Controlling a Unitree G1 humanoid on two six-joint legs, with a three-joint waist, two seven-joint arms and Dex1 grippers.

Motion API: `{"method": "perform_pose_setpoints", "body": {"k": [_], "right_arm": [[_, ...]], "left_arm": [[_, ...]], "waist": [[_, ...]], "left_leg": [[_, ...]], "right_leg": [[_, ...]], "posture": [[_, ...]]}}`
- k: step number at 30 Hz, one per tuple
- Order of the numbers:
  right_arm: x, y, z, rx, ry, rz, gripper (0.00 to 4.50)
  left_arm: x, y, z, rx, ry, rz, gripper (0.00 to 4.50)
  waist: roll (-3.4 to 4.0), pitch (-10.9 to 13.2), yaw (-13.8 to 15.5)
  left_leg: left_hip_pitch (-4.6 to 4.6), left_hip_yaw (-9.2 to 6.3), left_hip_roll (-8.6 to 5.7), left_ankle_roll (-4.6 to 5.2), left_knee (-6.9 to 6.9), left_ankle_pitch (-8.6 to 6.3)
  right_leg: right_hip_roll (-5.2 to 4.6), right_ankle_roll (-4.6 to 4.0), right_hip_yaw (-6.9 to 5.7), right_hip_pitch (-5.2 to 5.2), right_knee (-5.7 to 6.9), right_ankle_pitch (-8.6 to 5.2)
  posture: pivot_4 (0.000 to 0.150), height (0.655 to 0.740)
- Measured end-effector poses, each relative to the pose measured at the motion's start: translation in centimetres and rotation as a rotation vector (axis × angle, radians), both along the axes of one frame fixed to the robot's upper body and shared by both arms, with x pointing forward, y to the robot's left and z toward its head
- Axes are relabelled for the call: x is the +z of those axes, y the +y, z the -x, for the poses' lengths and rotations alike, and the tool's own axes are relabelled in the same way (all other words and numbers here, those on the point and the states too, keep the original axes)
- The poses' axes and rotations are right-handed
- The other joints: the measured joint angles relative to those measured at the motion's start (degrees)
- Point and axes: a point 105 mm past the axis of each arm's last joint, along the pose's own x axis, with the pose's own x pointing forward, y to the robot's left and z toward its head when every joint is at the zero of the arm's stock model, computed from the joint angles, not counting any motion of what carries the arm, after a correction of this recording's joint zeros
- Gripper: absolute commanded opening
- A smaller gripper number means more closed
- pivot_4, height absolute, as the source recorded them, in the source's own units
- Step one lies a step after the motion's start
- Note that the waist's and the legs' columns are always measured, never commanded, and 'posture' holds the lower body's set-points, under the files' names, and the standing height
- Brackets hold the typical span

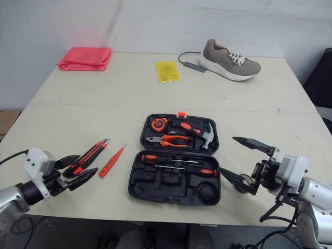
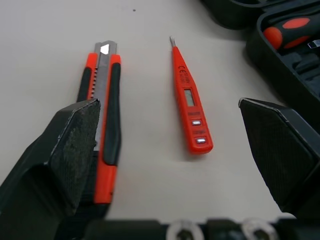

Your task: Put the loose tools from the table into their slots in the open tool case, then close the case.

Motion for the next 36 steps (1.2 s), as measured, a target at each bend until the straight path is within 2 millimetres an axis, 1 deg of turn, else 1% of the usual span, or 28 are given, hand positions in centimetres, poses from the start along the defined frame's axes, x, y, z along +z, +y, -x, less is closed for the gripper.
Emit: {"method": "perform_pose_setpoints", "body": {"k": [1, 3, 5, 8, 10, 14, 17, 20, 26, 29, 36], "right_arm": [[-0.1, 0.3, 0.1, 0.016, 0.006, -0.003, 4.45], [-0.4, 0.8, 0.2, 0.039, 0.015, -0.006, 4.45], [-0.7, 1.1, 0.3, 0.058, 0.025, -0.002, 4.45], [-1.0, 1.4, 0.3, 0.07, 0.032, 0.002, 4.45], [-1.0, 1.5, 0.3, 0.073, 0.031, 0.002, 4.45], [-1.0, 1.7, 0.2, 0.077, 0.028, 0.008, 4.45], [-1.0, 2.1, 0.1, 0.089, 0.023, 0.01, 4.45], [-1.0, 2.2, 0.1, 0.093, 0.025, 0.012, 4.45], [-1.0, 2.2, 0.1, 0.097, 0.023, 0.014, 4.45], [-0.8, 2.5, 0.4, 0.111, 0.012, 0.017, 4.5], [-0.8, 3.6, 1.1, 0.168, 0.011, 0.016, 4.5]], "left_arm": [[-0.5, -1.2, 0.3, -0.019, 0.014, -0.001, 4.5], [-1.1, -2.6, 0.4, -0.024, 0.027, 0.001, 4.5], [-1.4, -2.8, 0.2, 0.015, 0.024, -0.006, 4.5], [-2.0, -2.5, -0.7, 0.104, 0.045, -0.038, 4.5], [-2.0, -2.3, -1.4, 0.149, 0.058, -0.055, 4.5], [-2.0, -3.6, -1.9, 0.109, 0.112, -0.106, 4.5], [-2.4, -4.4, -2.2, 0.094, 0.16, -0.117, 4.5], [-2.7, -4.6, -2.5, 0.106, 0.19, -0.133, 4.5], [-2.7, -4.8, -3.0, 0.116, 0.215, -0.16, 4.5], [-2.7, -4.8, -3.1, 0.117, 0.23, -0.167, 3.68], [-2.8, -4.5, -3.2, 0.13, 0.251, -0.176, 0.45]], "waist": [[0.0, 0.0, 0.0], [-0.01, 0.0, 0.1], [-0.01, 0.0, 0.1], [0.0, 0.0, 0.1], [0.0, 0.0, 0.1], [0.01, 0.0, 0.1], [0.01, 0.0, 0.0], [0.01, 0.0, 0.1], [0.03, 0.0, 0.1], [0.08, 0.0, 0.2], [0.09, 0.0, 0.2]], "left_leg": [[0.04, -0.02, -0.01, 0.03, 0.0, -0.03], [0.08, -0.09, -0.01, 0.05, 0.04, -0.04], [0.17, -0.13, -0.01, 0.06, 0.04, -0.05], [0.2, -0.22, -0.01, 0.05, 0.04, -0.04], [0.19, -0.28, 0.0, 0.05, 0.05, -0.04], [0.18, -0.3, -0.01, 0.04, 0.05, -0.04], [0.18, -0.32, 0.0, 0.03, 0.04, -0.04], [0.18, -0.33, 0.0, 0.01, 0.04, -0.02], [0.2, -0.36, -0.01, 0.0, 0.06, -0.02], [0.22, -0.37, -0.01, -0.02, 0.06, -0.01], [0.21, -0.38, -0.02, -0.02, 0.03, -0.02]], "right_leg": [[0.0, 0.0, -0.01, 0.09, -0.07, 0.0], [0.0, 0.01, -0.06, 0.2, -0.11, 0.0], [0.0, 0.01, -0.09, 0.31, -0.12, 0.0], [0.0, -0.01, -0.15, 0.38, -0.12, 0.0], [0.0, -0.01, -0.21, 0.42, -0.14, 0.0], [-0.01, -0.01, -0.23, 0.47, -0.22, 0.0], [0.0, -0.01, -0.25, 0.47, -0.23, 0.0], [0.01, -0.01, -0.27, 0.47, -0.23, 0.0], [0.01, -0.01, -0.28, 0.53, -0.23, 0.0], [0.01, -0.01, -0.28, 0.54, -0.22, 0.0], [0.0, -0.01, -0.28, 0.56, -0.31, 0.0]], "posture": [[0.15, 0.74], [0.15, 0.74], [0.15, 0.74], [0.15, 0.74], [0.15, 0.74], [0.15, 0.74], [0.15, 0.74], [0.15, 0.74], [0.15, 0.74], [0.15, 0.74], [0.15, 0.74]]}}
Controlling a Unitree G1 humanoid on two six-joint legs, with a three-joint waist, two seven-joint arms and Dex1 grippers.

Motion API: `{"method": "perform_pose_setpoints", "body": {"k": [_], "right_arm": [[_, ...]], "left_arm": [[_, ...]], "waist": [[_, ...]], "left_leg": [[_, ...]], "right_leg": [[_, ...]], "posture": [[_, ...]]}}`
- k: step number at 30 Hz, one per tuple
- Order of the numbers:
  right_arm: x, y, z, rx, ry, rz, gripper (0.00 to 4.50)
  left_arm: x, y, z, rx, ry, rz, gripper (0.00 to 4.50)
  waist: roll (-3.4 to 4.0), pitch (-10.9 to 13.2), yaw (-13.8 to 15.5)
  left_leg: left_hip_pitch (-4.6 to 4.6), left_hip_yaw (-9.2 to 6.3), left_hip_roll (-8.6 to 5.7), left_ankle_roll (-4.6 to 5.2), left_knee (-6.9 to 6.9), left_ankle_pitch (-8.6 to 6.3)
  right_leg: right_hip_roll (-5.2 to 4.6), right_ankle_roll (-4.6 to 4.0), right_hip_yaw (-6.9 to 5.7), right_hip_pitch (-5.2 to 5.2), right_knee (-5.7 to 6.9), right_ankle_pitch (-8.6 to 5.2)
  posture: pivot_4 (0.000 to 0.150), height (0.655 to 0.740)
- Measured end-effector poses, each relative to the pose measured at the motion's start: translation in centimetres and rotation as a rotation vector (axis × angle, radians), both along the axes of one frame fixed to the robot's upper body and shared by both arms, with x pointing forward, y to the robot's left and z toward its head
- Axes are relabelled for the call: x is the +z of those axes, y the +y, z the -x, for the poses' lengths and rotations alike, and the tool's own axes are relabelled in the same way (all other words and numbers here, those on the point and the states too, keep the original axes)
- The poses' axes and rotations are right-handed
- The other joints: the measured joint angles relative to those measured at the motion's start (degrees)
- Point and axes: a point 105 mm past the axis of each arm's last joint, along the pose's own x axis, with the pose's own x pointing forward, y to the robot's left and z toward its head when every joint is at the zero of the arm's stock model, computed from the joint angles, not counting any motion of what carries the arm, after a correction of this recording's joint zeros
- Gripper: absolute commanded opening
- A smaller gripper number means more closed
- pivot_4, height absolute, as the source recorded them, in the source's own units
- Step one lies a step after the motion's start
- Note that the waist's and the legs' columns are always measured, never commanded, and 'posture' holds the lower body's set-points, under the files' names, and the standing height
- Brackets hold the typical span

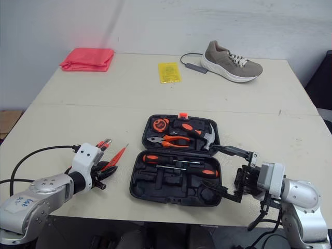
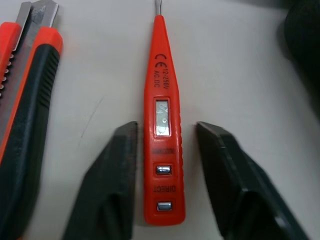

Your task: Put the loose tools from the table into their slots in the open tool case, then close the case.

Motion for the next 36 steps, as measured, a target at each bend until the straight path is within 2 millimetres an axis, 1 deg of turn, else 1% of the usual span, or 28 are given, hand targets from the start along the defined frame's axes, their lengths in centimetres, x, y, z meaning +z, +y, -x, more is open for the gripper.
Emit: {"method": "perform_pose_setpoints", "body": {"k": [1, 7, 11, 15, 17, 21, 23, 25, 27, 29, 32, 34, 36], "right_arm": [[-0.1, 0.1, 0.1, 0.007, 0.003, 0.0, 4.5], [-0.1, 0.1, 0.1, 0.014, 0.004, 0.002, 4.5], [-0.2, 0.2, 0.2, 0.018, 0.003, 0.006, 4.5], [-0.3, 0.0, 0.1, 0.012, -0.008, 0.015, 4.5], [-0.5, -0.2, 0.1, 0.006, -0.004, 0.017, 4.5], [-1.2, -0.7, 0.1, -0.011, 0.016, 0.024, 4.5], [-1.5, -1.3, 0.0, -0.031, 0.025, 0.045, 4.5], [-1.7, -2.1, 0.0, -0.051, 0.038, 0.074, 4.5], [-1.8, -2.4, -0.1, -0.056, 0.042, 0.085, 4.5], [-1.8, -2.6, 0.0, -0.063, 0.045, 0.085, 4.5], [-1.8, -2.8, 0.0, -0.076, 0.047, 0.088, 4.5], [-1.8, -3.0, 0.1, -0.093, 0.055, 0.087, 4.5], [-2.0, -3.0, 0.4, -0.101, 0.075, 0.087, 4.5]], "left_arm": [[0.0, 0.0, 0.0, -0.002, 0.001, 0.001, 0.31], [0.0, -0.1, -0.2, -0.019, -0.011, -0.002, 0.31], [0.1, -0.2, -0.7, -0.047, -0.038, 0.018, 0.31], [0.3, -0.2, -1.0, -0.107, -0.06, 0.048, 0.31], [0.7, -0.3, -1.2, -0.144, -0.084, 0.058, 0.31], [3.8, -0.9, -1.7, -0.346, -0.216, 0.011, 0.31], [5.3, -0.9, -1.7, -0.49, -0.267, -0.015, 0.31], [6.5, -1.2, -1.1, -0.659, -0.275, -0.009, 0.31], [7.6, -1.6, -0.4, -0.804, -0.275, -0.004, 0.31], [8.7, -2.3, -0.2, -0.926, -0.271, -0.007, 0.31], [9.1, -3.6, 0.1, -1.072, -0.243, -0.022, 0.31], [8.5, -4.3, -0.2, -1.121, -0.204, -0.05, 0.31], [8.1, -5.5, -0.8, -1.141, -0.175, -0.054, 0.31]], "waist": [[0.0, 0.0, 0.1], [0.02, 0.0, 0.4], [0.08, 0.0, 1.1], [0.09, 0.0, 1.3], [0.07, 0.0, 1.3], [0.09, 0.0, 1.2], [0.11, 0.0, 1.2], [0.14, 0.1, 1.2], [0.15, 0.1, 1.1], [0.21, 0.1, 1.2], [0.24, 0.1, 1.3], [0.23, 0.1, 1.4], [0.23, 0.1, 1.4]], "left_leg": [[0.0, -0.01, 0.0, 0.0, 0.01, 0.0], [0.01, -0.01, -0.01, 0.01, 0.01, 0.0], [0.01, -0.02, -0.01, 0.01, 0.01, 0.0], [-0.05, -0.08, -0.01, 0.01, -0.01, 0.0], [-0.07, -0.09, -0.01, 0.01, -0.05, 0.0], [-0.09, -0.13, 0.0, 0.0, -0.12, 0.0], [-0.1, -0.13, 0.0, -0.01, -0.13, 0.0], [-0.15, -0.13, 0.0, -0.01, -0.12, -0.01], [-0.14, -0.13, 0.0, 0.0, -0.12, -0.01], [-0.14, -0.13, 0.0, 0.0, -0.11, -0.01], [-0.15, -0.13, -0.01, 0.0, -0.07, -0.01], [-0.19, -0.13, -0.01, 0.01, -0.02, -0.01], [-0.23, -0.15, 0.03, 0.02, 0.09, -0.01]], "right_leg": [[0.0, 0.0, -0.01, 0.01, 0.0, 0.0], [-0.02, 0.0, -0.01, 0.01, -0.01, 0.0], [-0.03, -0.01, -0.02, 0.01, -0.01, 0.0], [-0.05, -0.03, -0.09, 0.0, -0.08, -0.01], [-0.05, -0.03, -0.11, 0.0, -0.14, -0.01], [-0.05, -0.07, -0.2, -0.01, -0.2, -0.03], [-0.05, -0.11, -0.24, -0.02, -0.21, -0.05], [-0.05, -0.12, -0.29, -0.02, -0.24, -0.06], [-0.05, -0.12, -0.3, -0.02, -0.25, -0.06], [-0.03, -0.12, -0.32, -0.02, -0.22, -0.05], [0.05, -0.07, -0.33, -0.01, -0.21, -0.03], [0.19, -0.03, -0.31, -0.01, -0.23, -0.01], [0.56, 0.02, -0.25, -0.01, -0.23, 0.02]], "posture": [[0.15, 0.74], [0.15, 0.74], [0.15, 0.74], [0.15, 0.74], [0.15, 0.74], [0.15, 0.74], [0.15, 0.74], [0.15, 0.74], [0.15, 0.74], [0.15, 0.74], [0.15, 0.74], [0.15, 0.74], [0.15, 0.74]]}}
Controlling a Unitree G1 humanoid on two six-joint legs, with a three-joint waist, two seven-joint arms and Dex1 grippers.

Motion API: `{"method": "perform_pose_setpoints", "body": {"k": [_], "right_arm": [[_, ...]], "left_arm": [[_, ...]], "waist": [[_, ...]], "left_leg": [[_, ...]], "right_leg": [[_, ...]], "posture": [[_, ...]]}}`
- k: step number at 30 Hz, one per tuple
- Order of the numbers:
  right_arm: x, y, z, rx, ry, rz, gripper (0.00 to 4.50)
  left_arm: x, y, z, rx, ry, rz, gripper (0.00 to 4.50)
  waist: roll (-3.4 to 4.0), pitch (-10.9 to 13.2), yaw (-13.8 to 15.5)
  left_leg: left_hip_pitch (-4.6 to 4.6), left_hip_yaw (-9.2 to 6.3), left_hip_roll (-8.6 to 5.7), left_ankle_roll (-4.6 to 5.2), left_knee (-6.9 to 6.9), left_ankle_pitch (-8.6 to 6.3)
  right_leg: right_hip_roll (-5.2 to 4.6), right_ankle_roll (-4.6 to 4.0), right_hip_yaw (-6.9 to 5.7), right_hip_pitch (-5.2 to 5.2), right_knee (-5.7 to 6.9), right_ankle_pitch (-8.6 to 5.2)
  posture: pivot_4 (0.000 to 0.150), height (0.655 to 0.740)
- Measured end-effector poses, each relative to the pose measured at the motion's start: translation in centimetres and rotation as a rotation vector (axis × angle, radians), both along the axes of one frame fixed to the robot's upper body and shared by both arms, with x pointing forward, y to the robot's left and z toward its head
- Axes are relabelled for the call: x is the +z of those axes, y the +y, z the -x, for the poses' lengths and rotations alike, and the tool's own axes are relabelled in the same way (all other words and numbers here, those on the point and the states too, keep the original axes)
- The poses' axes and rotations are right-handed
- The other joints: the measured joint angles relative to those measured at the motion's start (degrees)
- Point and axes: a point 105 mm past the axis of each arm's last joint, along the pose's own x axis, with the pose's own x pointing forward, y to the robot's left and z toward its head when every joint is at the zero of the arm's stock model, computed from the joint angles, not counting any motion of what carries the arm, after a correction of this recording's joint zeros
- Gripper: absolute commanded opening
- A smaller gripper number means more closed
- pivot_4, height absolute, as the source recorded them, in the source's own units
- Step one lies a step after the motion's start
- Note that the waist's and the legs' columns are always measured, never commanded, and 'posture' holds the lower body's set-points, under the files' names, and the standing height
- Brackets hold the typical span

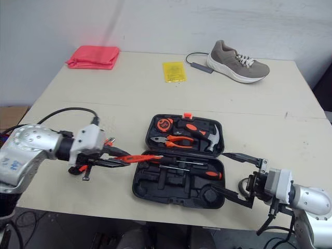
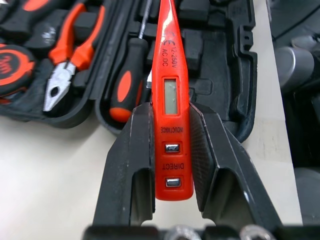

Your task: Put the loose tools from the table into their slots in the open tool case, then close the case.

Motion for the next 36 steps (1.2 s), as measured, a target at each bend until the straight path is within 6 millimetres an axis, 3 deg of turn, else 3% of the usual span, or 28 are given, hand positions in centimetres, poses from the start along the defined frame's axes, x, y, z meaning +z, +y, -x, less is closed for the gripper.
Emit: {"method": "perform_pose_setpoints", "body": {"k": [6, 12, 17, 24, 36], "right_arm": [[-0.1, 0.1, 0.6, -0.022, 0.026, -0.003, 4.5], [-0.5, -0.2, 1.1, -0.045, 0.081, 0.024, 4.5], [-0.3, 0.1, 1.4, -0.059, 0.074, 0.024, 4.5], [-0.5, 0.3, 1.7, -0.089, 0.076, 0.019, 4.5], [-0.3, 0.3, 1.4, -0.108, 0.062, 0.01, 4.5]], "left_arm": [[-1.1, -2.9, -0.6, -0.055, 0.019, -0.073, 0.31], [-2.7, -4.3, -0.6, -0.127, 0.02, -0.211, 0.31], [-3.2, -6.6, -0.8, -0.108, 0.04, -0.179, 0.31], [-4.3, -6.8, -0.3, -0.091, 0.069, -0.264, 0.31], [-4.2, -6.1, -1.1, -0.064, 0.008, -0.345, 0.31]], "waist": [[-0.05, 0.0, -0.3], [-0.04, 0.1, -0.1], [-0.05, 0.1, 0.0], [-0.05, 0.1, -0.1], [-0.05, 0.1, -0.1]], "left_leg": [[-0.02, 0.07, 0.09, 0.02, 0.19, -0.01], [-0.05, 0.09, 0.09, 0.07, 0.32, -0.04], [-0.13, 0.04, 0.1, 0.13, 0.48, -0.07], [-0.12, 0.04, 0.1, 0.12, 0.52, -0.07], [-0.13, 0.03, 0.1, 0.13, 0.54, -0.07]], "right_leg": [[0.19, 0.06, 0.21, 0.0, 0.03, 0.03], [0.23, 0.07, 0.28, 0.0, 0.04, 0.03], [0.22, 0.12, 0.3, -0.01, 0.07, 0.05], [0.24, 0.12, 0.32, 0.0, 0.11, 0.06], [0.22, 0.12, 0.32, 0.0, 0.12, 0.05]], "posture": [[0.15, 0.74], [0.15, 0.74], [0.15, 0.74], [0.15, 0.74], [0.15, 0.74]]}}
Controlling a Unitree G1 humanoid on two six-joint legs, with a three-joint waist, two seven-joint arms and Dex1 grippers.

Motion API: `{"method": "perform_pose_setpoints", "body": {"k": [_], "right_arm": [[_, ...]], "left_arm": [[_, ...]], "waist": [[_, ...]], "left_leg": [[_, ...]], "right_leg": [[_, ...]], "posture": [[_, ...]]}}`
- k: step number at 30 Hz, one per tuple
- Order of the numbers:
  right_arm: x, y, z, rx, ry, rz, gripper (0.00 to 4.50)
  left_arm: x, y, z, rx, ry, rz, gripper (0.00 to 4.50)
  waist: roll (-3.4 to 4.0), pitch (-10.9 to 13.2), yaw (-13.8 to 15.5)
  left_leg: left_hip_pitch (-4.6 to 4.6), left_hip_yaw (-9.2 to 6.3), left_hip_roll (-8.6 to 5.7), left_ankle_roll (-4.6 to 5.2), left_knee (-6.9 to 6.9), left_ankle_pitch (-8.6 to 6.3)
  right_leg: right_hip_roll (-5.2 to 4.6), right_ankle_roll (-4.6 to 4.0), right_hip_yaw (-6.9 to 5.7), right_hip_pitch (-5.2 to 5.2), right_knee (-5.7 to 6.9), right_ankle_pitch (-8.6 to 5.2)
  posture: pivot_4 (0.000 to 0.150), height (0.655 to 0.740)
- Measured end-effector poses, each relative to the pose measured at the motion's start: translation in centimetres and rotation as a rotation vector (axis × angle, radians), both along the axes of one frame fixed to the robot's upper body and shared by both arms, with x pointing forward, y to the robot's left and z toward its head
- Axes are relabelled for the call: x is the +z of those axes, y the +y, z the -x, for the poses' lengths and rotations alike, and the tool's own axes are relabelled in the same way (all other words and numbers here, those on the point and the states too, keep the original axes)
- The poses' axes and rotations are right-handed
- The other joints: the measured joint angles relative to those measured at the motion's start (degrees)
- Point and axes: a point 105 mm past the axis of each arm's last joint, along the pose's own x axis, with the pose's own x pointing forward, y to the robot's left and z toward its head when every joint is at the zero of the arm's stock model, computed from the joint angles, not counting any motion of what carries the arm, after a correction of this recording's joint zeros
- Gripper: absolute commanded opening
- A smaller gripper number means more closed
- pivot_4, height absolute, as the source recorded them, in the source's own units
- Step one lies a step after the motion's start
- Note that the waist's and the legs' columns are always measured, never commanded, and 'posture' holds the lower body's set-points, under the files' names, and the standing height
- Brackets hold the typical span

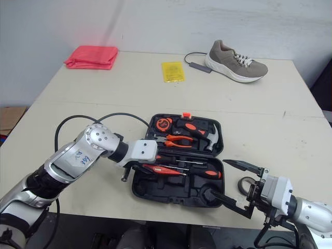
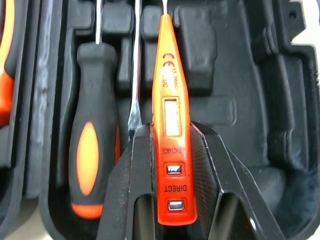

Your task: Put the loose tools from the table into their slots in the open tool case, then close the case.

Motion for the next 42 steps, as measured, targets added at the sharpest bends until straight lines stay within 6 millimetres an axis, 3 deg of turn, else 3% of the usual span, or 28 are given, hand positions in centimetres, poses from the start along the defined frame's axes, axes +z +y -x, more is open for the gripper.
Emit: {"method": "perform_pose_setpoints", "body": {"k": [15, 29, 42], "right_arm": [[0.2, 0.1, -0.1, 0.0, -0.009, 0.0, 4.5], [0.1, 0.7, -0.3, 0.022, -0.013, -0.004, 4.5], [0.1, 0.9, -0.5, 0.027, -0.023, -0.008, 4.5]], "left_arm": [[-0.1, 0.7, -0.1, -0.016, -0.012, -0.077, 0.31], [-0.8, -1.0, 0.1, -0.003, 0.005, -0.04, 0.31], [-1.1, -0.9, 0.1, -0.013, 0.002, -0.053, 0.31]], "waist": [[0.0, 0.0, -0.1], [0.01, 0.0, 0.3], [0.02, 0.0, 0.2]], "left_leg": [[0.03, 0.0, 0.02, -0.01, 0.01, 0.0], [0.03, 0.0, -0.04, 0.03, 0.1, -0.02], [0.11, 0.0, -0.03, 0.03, 0.12, -0.01]], "right_leg": [[0.06, 0.0, 0.01, 0.0, 0.03, 0.0], [0.01, 0.01, 0.05, 0.05, 0.06, 0.0], [0.01, 0.01, 0.06, 0.1, 0.13, 0.0]], "posture": [[0.15, 0.74], [0.15, 0.74], [0.15, 0.74]]}}
